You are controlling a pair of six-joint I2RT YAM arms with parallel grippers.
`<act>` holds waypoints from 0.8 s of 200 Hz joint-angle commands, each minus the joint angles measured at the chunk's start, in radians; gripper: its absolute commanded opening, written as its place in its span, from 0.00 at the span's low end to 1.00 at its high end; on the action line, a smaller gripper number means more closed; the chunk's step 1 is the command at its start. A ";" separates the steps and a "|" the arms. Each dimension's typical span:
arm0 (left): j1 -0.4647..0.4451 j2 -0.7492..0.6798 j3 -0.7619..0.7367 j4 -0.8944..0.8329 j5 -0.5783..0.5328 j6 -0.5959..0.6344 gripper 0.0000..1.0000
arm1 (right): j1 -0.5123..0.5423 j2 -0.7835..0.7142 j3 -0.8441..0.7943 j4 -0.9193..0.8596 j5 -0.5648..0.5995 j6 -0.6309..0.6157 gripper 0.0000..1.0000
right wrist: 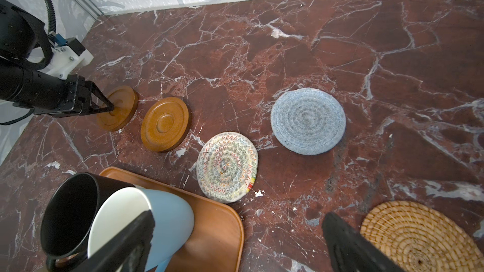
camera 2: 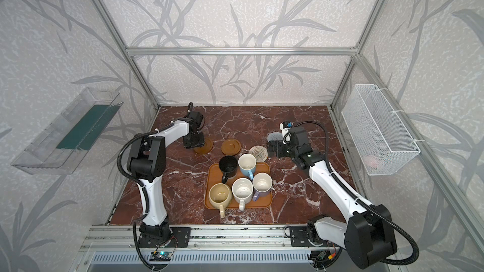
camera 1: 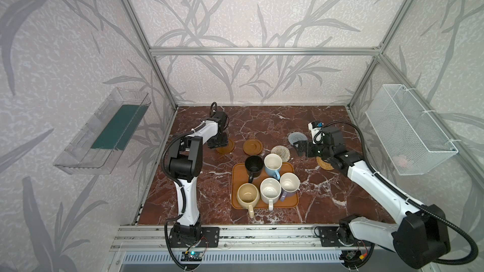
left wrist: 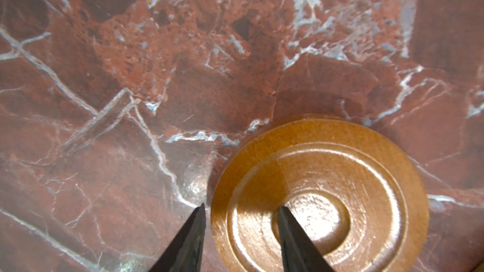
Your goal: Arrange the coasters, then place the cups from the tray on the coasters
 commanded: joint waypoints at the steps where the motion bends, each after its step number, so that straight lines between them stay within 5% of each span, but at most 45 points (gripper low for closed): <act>1: -0.009 -0.043 -0.006 -0.030 0.000 -0.009 0.51 | 0.003 -0.025 -0.010 0.017 -0.022 0.018 0.99; 56: -0.009 -0.135 0.052 -0.090 -0.052 -0.023 0.65 | 0.003 -0.062 -0.001 -0.009 -0.016 0.015 1.00; 89: -0.051 -0.241 0.015 -0.039 0.035 -0.004 0.75 | 0.003 -0.058 0.022 -0.042 -0.017 0.018 0.99; 138: -0.174 -0.206 0.037 0.026 0.247 0.025 0.75 | 0.006 -0.063 0.034 -0.058 -0.030 0.001 0.99; 160: -0.207 -0.138 0.087 0.008 0.233 0.034 0.72 | 0.006 -0.066 0.026 -0.052 -0.057 -0.006 0.99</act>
